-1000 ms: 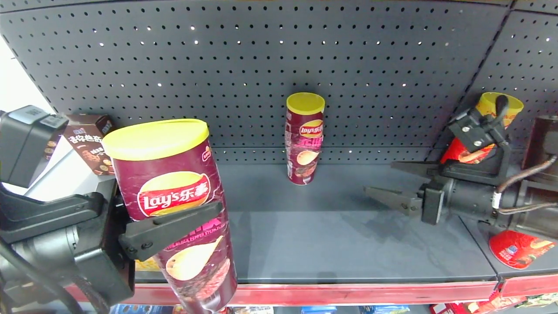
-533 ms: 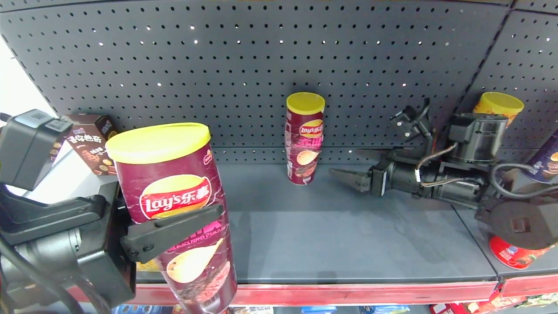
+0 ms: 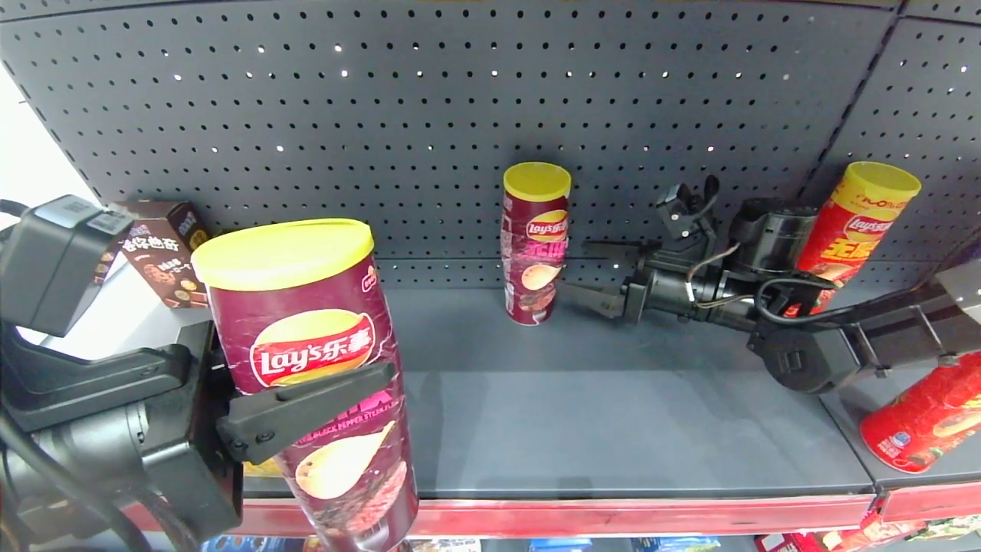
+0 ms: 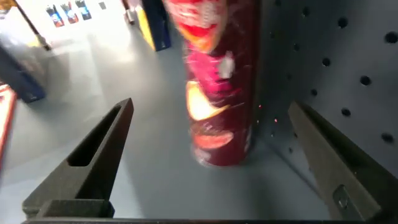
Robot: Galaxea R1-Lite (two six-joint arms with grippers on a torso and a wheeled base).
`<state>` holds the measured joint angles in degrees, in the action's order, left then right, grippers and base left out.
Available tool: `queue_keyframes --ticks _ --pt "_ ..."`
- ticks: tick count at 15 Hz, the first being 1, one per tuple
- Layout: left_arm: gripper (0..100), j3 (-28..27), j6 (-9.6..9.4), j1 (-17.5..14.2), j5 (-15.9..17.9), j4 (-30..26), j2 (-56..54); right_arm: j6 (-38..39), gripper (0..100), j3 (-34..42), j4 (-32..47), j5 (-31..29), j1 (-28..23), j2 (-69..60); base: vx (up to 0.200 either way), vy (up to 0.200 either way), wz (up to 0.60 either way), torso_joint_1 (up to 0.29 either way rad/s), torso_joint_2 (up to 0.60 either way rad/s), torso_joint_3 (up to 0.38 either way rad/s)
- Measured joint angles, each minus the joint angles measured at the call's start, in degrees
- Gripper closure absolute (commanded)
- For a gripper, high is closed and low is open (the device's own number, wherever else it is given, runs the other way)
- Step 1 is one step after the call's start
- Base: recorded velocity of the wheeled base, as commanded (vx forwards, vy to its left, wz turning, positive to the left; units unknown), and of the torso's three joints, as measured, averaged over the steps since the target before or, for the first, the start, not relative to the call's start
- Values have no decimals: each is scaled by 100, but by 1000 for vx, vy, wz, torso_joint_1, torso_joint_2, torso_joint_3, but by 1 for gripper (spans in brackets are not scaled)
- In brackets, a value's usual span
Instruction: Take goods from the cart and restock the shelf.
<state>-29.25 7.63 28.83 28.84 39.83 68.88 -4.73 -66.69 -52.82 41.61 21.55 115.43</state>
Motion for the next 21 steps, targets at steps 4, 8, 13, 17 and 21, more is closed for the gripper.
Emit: queue_keyframes --ticks 4,8,13,17,21 --pt "100 0 66 -6 -2 7 6 5 0 -400 -6 0 195 499 0 0 0 0 0 0" --pt "100 -11 68 -9 0 16 11 -5 0 -201 -13 0 377 553 0 0 0 0 0 0" --pt "100 -2 68 -9 -2 13 -2 -88 0 562 -17 -12 394 66 0 0 0 0 0 0" --pt "100 0 68 0 0 13 -2 -85 0 457 -5 -72 236 -9 0 0 0 0 0 0" --pt "100 0 68 0 -2 13 9 -71 0 51 -5 -88 413 369 0 0 0 0 0 0"
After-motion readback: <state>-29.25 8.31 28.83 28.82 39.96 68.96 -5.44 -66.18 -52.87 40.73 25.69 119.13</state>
